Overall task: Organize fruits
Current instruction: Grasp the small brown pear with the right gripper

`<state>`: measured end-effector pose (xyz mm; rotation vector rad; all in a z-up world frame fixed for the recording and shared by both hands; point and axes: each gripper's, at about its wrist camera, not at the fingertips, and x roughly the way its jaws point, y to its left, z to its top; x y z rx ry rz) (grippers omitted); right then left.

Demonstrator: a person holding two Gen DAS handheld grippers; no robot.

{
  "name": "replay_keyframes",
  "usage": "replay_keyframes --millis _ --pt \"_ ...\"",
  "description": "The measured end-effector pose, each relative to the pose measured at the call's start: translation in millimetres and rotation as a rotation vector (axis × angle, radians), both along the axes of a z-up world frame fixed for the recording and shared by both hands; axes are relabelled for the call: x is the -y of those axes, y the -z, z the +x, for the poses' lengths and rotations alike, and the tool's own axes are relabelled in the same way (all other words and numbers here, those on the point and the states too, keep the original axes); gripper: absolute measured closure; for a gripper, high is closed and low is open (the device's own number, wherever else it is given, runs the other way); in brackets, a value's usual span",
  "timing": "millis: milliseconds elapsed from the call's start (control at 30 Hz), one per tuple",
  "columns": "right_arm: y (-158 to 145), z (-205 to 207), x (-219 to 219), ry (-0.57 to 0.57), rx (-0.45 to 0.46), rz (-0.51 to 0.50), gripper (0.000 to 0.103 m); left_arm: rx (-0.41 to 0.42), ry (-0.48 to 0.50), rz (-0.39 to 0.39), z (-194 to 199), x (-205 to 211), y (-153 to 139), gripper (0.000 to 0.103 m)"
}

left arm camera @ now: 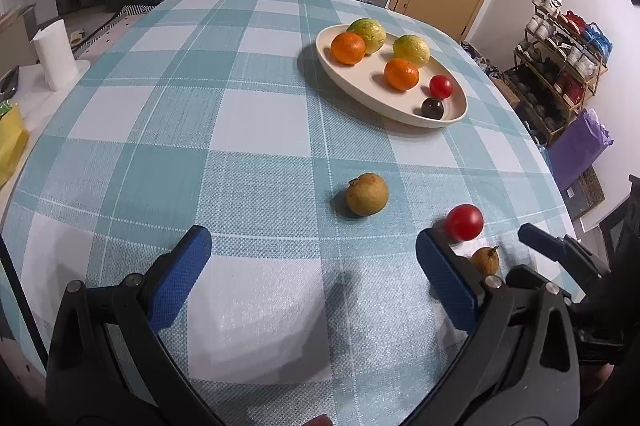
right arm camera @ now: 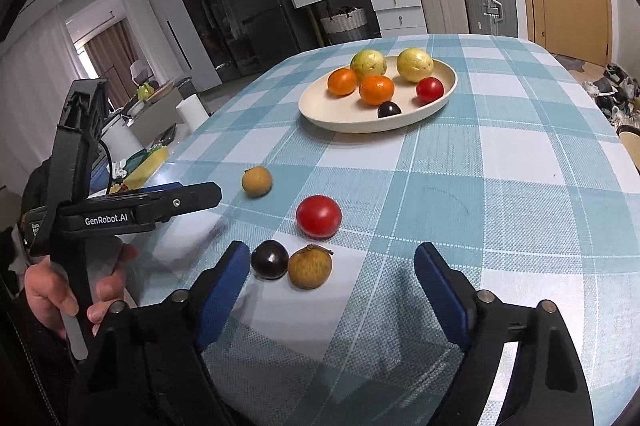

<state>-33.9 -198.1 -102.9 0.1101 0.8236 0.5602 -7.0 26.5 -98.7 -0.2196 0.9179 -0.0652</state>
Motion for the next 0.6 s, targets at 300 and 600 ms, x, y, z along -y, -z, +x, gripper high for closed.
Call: replay_keyframes --millis 300,600 --pt "6 0 -14 -0.069 -0.029 -0.026 0.066 -0.007 0.0 -0.01 -3 -2 3 0.001" --pt "10 -1 -22 -0.074 -0.039 -0.059 0.076 -0.009 -0.002 -0.012 -3 -3 5 0.001"
